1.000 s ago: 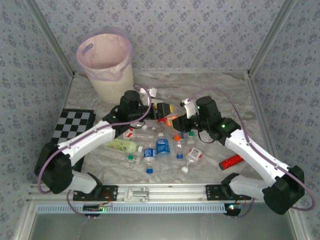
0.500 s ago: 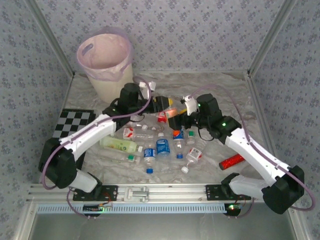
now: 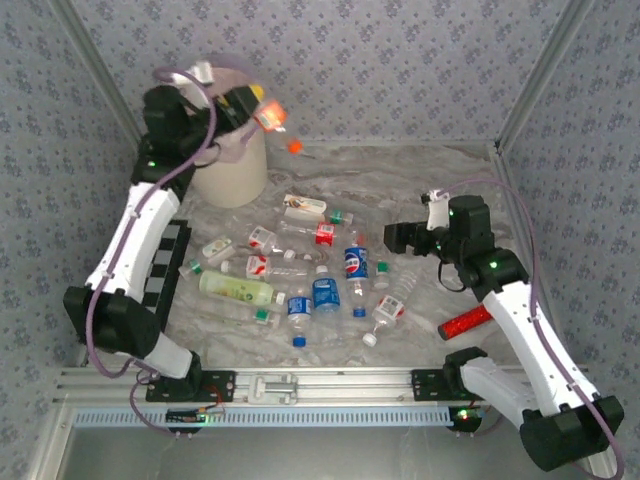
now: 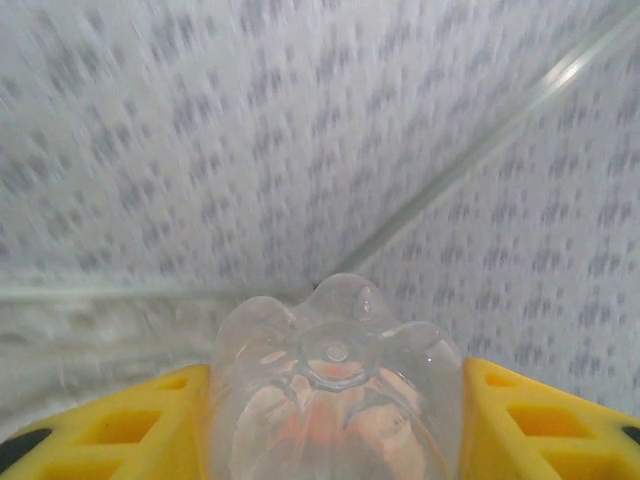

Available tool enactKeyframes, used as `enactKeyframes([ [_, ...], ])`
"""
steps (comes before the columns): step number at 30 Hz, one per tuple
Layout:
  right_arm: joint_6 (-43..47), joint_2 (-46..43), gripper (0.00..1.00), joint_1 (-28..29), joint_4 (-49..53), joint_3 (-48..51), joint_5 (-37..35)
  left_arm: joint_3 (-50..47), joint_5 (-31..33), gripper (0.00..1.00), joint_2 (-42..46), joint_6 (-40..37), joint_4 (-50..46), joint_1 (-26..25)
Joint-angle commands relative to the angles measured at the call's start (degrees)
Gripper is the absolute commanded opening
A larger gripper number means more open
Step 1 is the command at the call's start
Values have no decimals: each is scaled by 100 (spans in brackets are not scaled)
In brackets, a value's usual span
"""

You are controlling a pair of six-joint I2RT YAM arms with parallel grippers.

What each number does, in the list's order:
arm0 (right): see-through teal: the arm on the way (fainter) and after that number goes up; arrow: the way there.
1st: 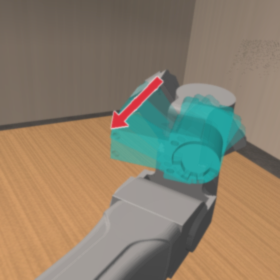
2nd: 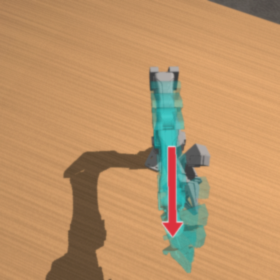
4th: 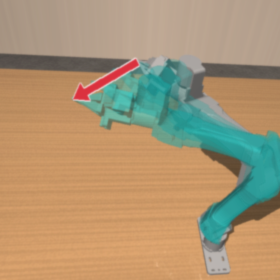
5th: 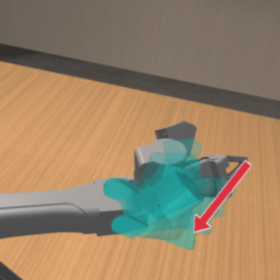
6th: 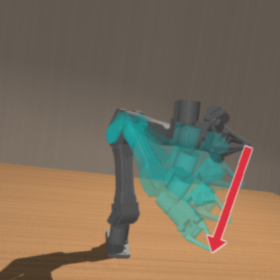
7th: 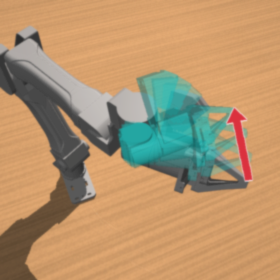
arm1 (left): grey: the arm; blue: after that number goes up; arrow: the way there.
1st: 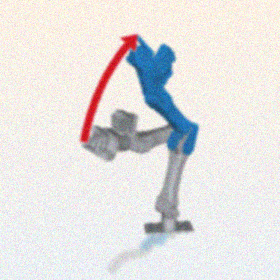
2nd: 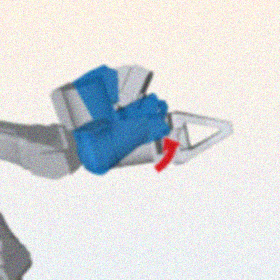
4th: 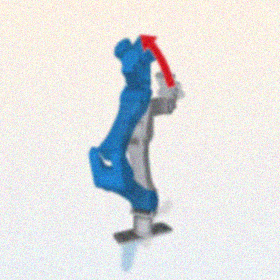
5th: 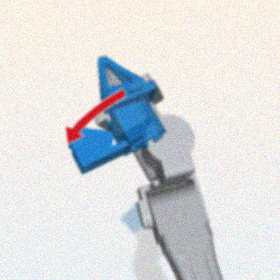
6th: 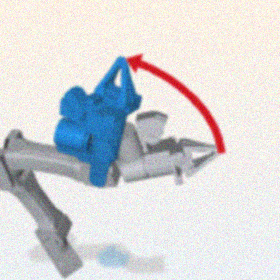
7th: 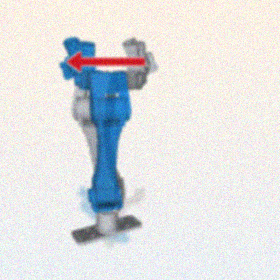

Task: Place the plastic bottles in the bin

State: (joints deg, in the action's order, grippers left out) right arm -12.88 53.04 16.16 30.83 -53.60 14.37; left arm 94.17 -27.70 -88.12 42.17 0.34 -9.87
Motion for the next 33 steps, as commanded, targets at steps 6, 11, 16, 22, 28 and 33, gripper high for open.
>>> enactKeyframes([
  [6,-83,-30,96,-76,633,20,-323,1409,1532,6,-945,-1380,-1106,616],
  [11,-69,-355,96,-146,970,68,-520,2634,2398,0,-2014,-2216,-2287,747],
  [16,-91,-662,96,-258,1352,144,-616,4606,2503,0,-3581,-2882,-4044,766],
  [22,-175,-897,96,-364,1735,140,-727,7070,2478,0,-5342,-3496,-5896,839],
  [28,-465,-854,92,-439,1766,153,-697,5714,2226,3,-5085,-3556,-5380,835],
  [33,-858,-851,92,-452,1712,375,-696,5651,2043,38,-5194,-3567,-5569,834],
])
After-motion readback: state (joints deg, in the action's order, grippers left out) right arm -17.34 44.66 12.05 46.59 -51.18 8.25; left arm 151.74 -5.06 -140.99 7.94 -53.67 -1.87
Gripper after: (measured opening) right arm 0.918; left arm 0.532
